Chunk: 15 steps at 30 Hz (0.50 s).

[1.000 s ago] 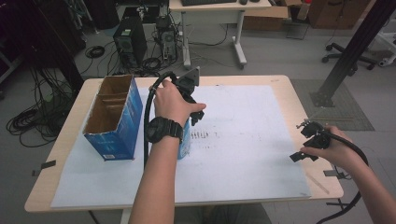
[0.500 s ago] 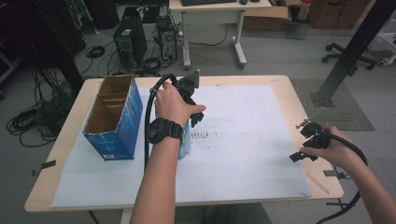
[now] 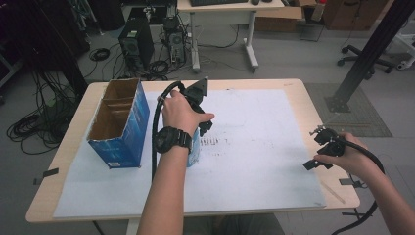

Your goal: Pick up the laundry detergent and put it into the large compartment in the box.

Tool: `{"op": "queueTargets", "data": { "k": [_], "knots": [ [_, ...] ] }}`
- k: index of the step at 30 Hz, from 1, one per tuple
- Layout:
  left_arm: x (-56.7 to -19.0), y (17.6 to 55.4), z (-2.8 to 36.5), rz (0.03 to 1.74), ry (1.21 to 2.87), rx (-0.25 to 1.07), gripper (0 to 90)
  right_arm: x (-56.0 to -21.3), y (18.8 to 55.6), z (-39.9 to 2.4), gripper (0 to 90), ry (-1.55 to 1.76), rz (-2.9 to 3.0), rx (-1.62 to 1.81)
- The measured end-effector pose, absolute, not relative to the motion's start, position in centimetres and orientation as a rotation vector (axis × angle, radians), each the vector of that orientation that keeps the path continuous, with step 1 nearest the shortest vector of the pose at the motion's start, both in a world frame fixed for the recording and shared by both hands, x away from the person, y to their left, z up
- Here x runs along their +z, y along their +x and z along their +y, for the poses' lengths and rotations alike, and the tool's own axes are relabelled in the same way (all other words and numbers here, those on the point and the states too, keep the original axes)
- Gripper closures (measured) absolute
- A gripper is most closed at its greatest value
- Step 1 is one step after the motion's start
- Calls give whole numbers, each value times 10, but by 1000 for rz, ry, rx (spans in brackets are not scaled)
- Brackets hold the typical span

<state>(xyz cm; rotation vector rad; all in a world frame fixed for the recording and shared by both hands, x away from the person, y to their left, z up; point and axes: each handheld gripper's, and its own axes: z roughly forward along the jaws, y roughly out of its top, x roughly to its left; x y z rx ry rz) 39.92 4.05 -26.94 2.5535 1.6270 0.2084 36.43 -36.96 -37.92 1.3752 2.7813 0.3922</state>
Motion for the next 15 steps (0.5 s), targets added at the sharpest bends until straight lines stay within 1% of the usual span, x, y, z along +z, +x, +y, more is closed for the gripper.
{"op": "queueTargets", "data": {
  "k": [15],
  "knots": [
    [-280, 402, 42, 1649, 2559, 194, 117, -384, 365, -370, 124, 1381, 2789, 389]
  ]
}}
